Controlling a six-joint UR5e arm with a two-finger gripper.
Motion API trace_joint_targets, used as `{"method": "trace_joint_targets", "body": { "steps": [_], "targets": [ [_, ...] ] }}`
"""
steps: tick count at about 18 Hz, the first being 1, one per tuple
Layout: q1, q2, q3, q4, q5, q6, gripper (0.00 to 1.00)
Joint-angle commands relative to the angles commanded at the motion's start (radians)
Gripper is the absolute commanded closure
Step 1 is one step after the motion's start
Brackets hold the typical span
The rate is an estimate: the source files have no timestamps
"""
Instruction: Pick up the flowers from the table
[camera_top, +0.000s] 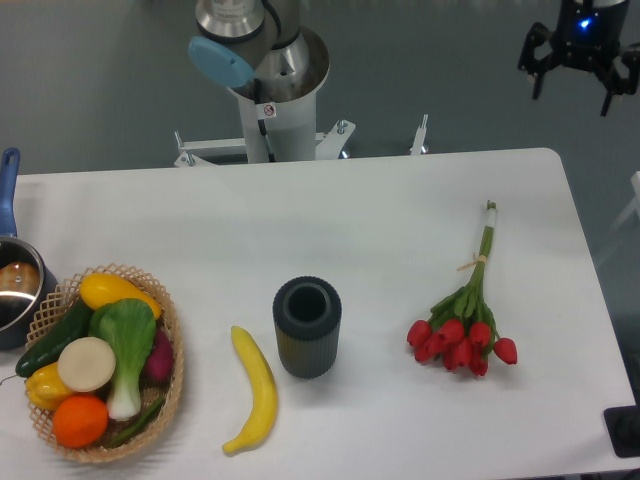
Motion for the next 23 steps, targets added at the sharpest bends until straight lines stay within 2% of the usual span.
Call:
{"method": "trace_joint_targets", "body": {
  "steps": [5, 13, 16, 20, 23],
  "targets": [
    [0.037, -0.005, -0.029, 0.006, -0.032, 0.000, 0.00],
    [0.032, -0.018, -0.071, 0.022, -0.038, -0.024, 0.00],
    [0.017, -0.058, -0.086, 0.028, -0.064, -0.103, 0.00],
    [-0.005, -0.101, -0.100, 0.037, -0.118, -0.126, 0.00],
    [-0.023, -0.159, -0.103, 0.103, -0.152, -0.162, 0.00]
  ]
}}
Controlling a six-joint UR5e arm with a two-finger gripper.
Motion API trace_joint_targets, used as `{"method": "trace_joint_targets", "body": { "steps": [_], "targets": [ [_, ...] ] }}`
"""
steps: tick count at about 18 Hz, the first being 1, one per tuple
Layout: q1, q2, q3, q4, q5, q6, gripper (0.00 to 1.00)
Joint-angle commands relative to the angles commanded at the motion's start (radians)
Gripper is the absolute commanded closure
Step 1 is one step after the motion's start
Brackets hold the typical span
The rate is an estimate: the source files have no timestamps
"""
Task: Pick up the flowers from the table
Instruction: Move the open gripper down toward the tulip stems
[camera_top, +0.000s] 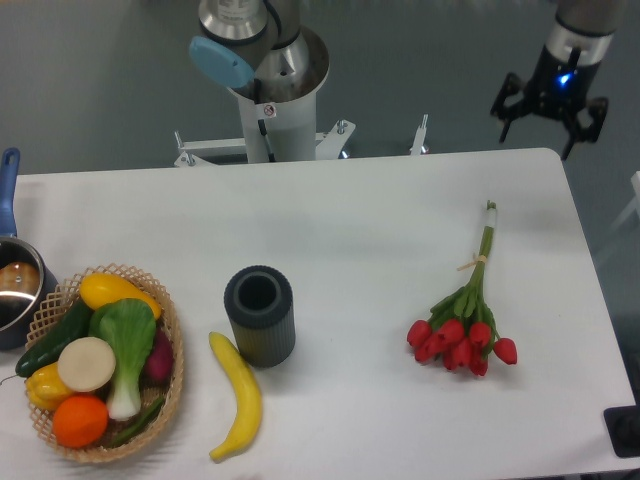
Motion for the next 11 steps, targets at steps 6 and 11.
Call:
{"method": "trace_joint_targets", "body": {
  "steps": [6, 11],
  "targets": [
    [-0.035, -0.100, 0.060, 0.009, 0.005, -0.005, 0.00],
    [-0.064, -0.146, 0.078, 0.008, 0.002, -0.011, 0.00]
  ]
}}
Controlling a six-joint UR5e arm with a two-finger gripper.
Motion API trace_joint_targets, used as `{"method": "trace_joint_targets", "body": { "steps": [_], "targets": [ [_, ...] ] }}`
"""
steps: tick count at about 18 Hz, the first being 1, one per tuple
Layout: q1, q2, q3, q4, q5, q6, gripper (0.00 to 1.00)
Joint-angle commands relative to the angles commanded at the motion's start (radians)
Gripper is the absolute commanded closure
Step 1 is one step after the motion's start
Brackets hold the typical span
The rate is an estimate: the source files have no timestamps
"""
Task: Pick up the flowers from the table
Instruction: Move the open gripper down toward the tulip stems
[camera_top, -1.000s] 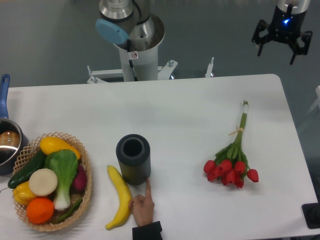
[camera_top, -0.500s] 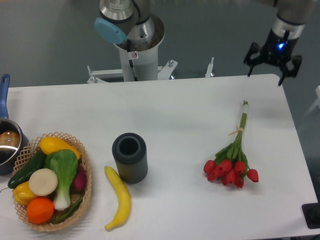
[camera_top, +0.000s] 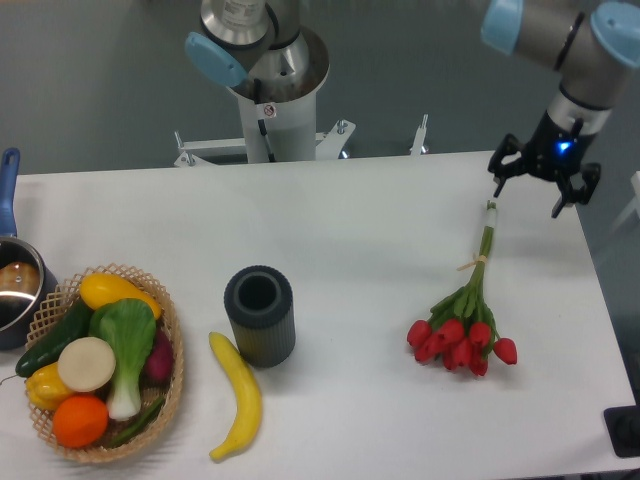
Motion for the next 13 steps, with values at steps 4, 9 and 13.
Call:
{"method": "trace_joint_targets", "body": {
  "steps": [4, 9, 13],
  "targets": [
    [-0.015, -0.035, 0.002, 0.029, -0.002, -0.002, 0.00],
    [-0.048, -0.089, 0.011, 0.084, -0.003, -0.032, 0.00],
    [-0.057, -0.114, 0.006, 0.100, 0.000, -0.029, 0.00]
  ]
}}
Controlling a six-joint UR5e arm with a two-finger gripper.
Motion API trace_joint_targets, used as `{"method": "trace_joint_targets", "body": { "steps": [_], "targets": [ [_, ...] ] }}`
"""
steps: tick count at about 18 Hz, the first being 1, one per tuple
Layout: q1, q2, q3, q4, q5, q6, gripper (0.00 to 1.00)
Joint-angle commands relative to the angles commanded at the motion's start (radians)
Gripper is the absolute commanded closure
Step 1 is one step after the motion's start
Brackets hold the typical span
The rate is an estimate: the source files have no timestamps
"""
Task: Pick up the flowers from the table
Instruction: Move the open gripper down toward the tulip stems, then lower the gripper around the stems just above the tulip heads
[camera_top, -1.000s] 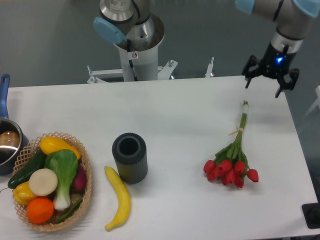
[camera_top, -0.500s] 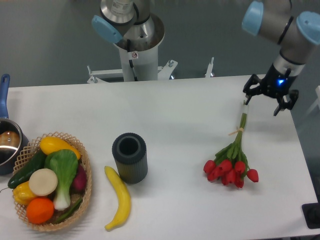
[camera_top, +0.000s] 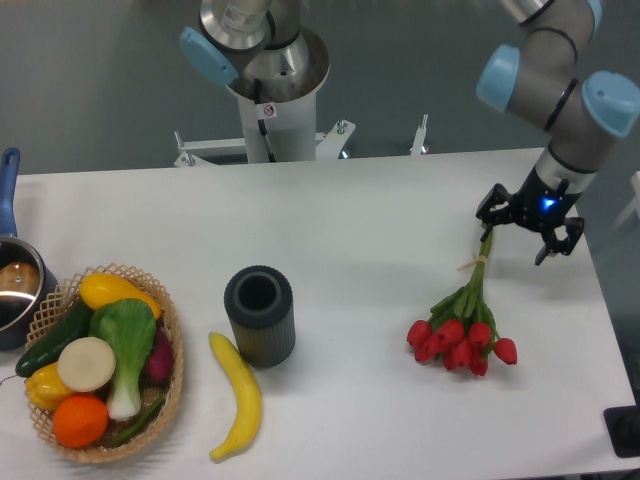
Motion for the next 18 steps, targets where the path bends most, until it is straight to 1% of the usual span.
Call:
{"method": "trace_joint_targets", "body": {
  "steps": [3, 5, 9, 12, 15, 18],
  "targets": [
    [-0.005, -0.012, -0.017, 0.005, -0.003, -0.003, 0.00],
    [-0.018, -0.015, -0.014, 0.003, -0.003, -0.003, 0.00],
    [-0.021, -0.021, -0.014, 0.003, -0.006, 0.000, 0.00],
    [-0.031, -0.038, -0.011, 0.005, -0.006, 0.008, 0.00],
    [-0.038, -0.040, -0.012, 0.005, -0.006, 0.006, 0.00],
    [-0.045, -0.049, -0.011, 0.023, -0.005, 0.008, 0.01]
  ]
}}
